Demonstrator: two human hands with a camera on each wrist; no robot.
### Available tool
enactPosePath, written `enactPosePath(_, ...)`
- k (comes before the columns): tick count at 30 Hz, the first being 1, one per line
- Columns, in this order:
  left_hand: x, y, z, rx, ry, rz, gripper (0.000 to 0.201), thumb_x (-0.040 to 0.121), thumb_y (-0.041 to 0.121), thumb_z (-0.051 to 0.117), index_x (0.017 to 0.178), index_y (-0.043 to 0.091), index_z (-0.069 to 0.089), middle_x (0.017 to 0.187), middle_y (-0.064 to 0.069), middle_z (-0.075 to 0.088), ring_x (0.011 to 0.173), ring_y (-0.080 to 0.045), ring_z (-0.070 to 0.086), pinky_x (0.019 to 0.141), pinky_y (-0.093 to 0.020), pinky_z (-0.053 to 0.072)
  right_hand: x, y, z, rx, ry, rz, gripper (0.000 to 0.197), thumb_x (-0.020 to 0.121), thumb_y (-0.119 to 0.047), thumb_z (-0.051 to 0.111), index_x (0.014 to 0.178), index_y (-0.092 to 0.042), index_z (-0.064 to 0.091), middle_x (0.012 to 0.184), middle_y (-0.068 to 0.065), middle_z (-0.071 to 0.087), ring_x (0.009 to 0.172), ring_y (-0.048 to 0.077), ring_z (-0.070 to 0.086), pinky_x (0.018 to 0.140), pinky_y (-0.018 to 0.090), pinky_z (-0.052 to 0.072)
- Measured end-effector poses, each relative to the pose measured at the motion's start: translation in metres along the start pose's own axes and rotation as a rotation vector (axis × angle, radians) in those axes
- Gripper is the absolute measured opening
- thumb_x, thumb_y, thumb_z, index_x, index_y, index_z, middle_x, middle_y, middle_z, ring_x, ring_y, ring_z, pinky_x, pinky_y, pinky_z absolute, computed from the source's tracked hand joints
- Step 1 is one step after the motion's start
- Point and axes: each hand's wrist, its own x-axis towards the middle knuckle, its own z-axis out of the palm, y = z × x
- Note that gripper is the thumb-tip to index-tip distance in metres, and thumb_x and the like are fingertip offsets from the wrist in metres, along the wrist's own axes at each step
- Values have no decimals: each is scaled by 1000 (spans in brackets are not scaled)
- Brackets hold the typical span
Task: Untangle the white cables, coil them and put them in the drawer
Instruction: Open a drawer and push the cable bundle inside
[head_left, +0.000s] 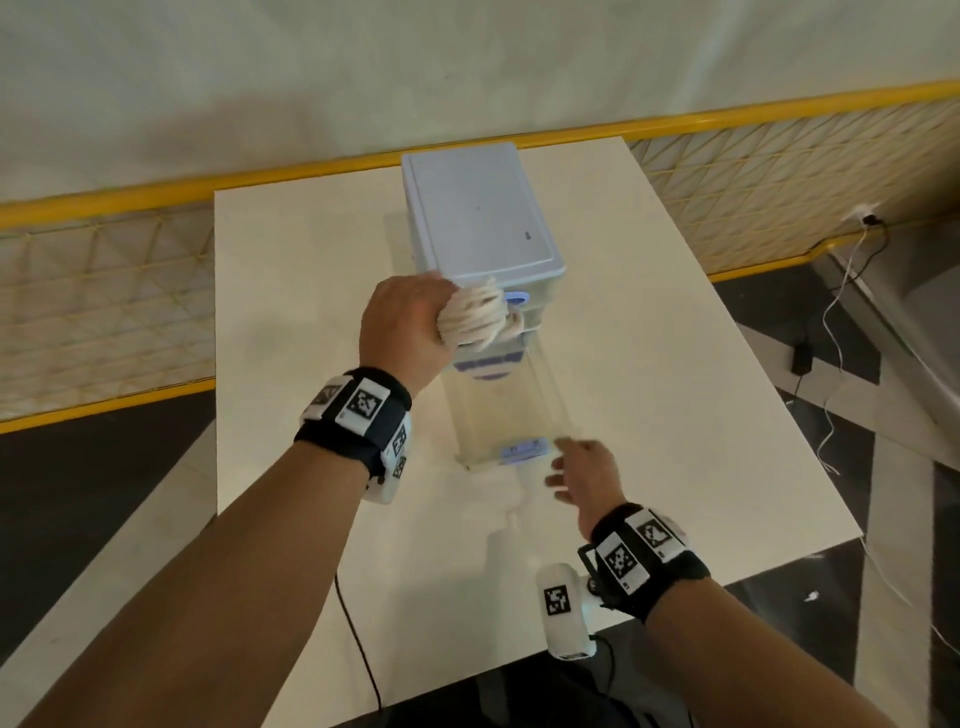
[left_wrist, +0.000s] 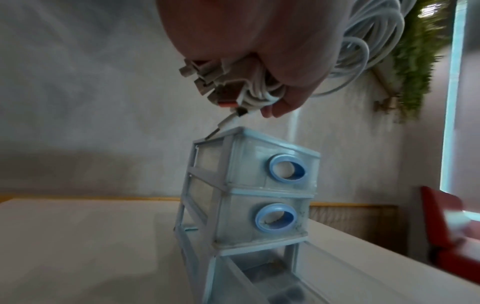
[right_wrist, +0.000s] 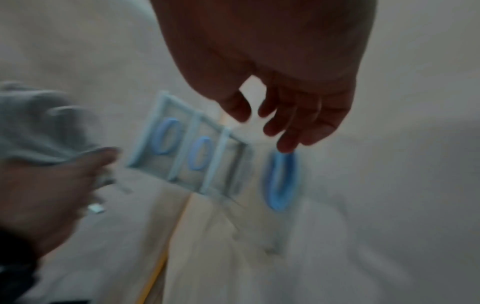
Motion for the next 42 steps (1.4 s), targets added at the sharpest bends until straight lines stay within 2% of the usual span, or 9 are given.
enactPosePath(4, -31, 0, 10, 204, -213, 285, 8, 63, 12, 55, 67, 17, 60, 57, -3, 61, 55, -27, 60, 67, -33, 31, -41, -73, 1, -55, -67, -589, 25, 90, -44, 50, 100, -21, 55, 100, 2, 63, 86, 18, 61, 70, 33, 49)
enactPosePath(8, -47, 5, 22, 324, -403, 452, 31, 63, 15, 33, 67, 20, 64, 53, 1, 60, 51, -22, 59, 70, -33, 33, -58, -94, 21, -962, -215, -984, 62, 82, -46, 59, 131, -11, 42, 134, 8, 49, 124, 23, 43, 100, 31, 36)
enactPosePath(13, -48, 14, 20, 425, -398, 562, 13, 63, 9, 50, 60, 18, 59, 50, 3, 59, 54, -21, 57, 72, -33, 30, -53, -88, 28, -1137, -490, -511, 49, 74, -41, 67, 113, -16, 50, 108, -1, 59, 91, 16, 56, 68, 23, 43)
enactPosePath(19, -49, 16, 37, 309, -506, 438, 24, 73, 20, 38, 64, 18, 59, 58, 5, 62, 63, -20, 61, 77, -36, 31, -47, -76, 30, -1191, -372, -538, 24, 77, -29, 61, 93, -13, 51, 92, 6, 61, 75, 21, 55, 60, 26, 40)
enactPosePath(21, -47, 14, 40, 202, -526, 369, 17, 75, 23, 48, 81, 17, 63, 78, 3, 68, 82, -22, 64, 85, -39, 29, -40, -72, 28, -1192, -330, -520, 19, 80, -27, 56, 88, -13, 48, 86, 6, 56, 72, 23, 53, 58, 27, 39)
enactPosePath(25, -35, 2, 36, -30, -424, 150, 63, 72, 29, 65, 130, 26, 40, 136, 2, 48, 132, -15, 32, 101, -45, 22, -17, -67, 23, -1231, -162, -473, 25, 84, -23, 51, 101, -4, 47, 94, 11, 54, 82, 31, 54, 67, 31, 40)
enactPosePath(29, -16, -16, 22, 8, -156, -14, 53, 85, 30, 39, 136, 18, 44, 143, -4, 46, 132, -21, 38, 97, -46, 33, 11, -57, 37, -1278, -67, -436, 25, 89, -13, 47, 111, -3, 43, 117, 15, 52, 106, 32, 57, 83, 34, 44)
enactPosePath(33, -13, -28, 23, 82, -278, -76, 57, 93, 38, 26, 146, 18, 32, 156, -1, 27, 143, -21, 26, 103, -44, 28, 34, -49, 61, -1297, -28, -358, 31, 90, -13, 45, 119, -2, 44, 124, 18, 50, 113, 32, 55, 91, 37, 46)
enactPosePath(42, -15, -34, 21, 29, -350, -129, 57, 98, 30, 38, 150, 29, 16, 160, 12, 9, 144, -13, 19, 104, -41, 20, 64, -50, 104, -1114, 158, -229, 44, 92, -15, 44, 130, 5, 31, 128, 19, 44, 114, 33, 52, 95, 38, 44)
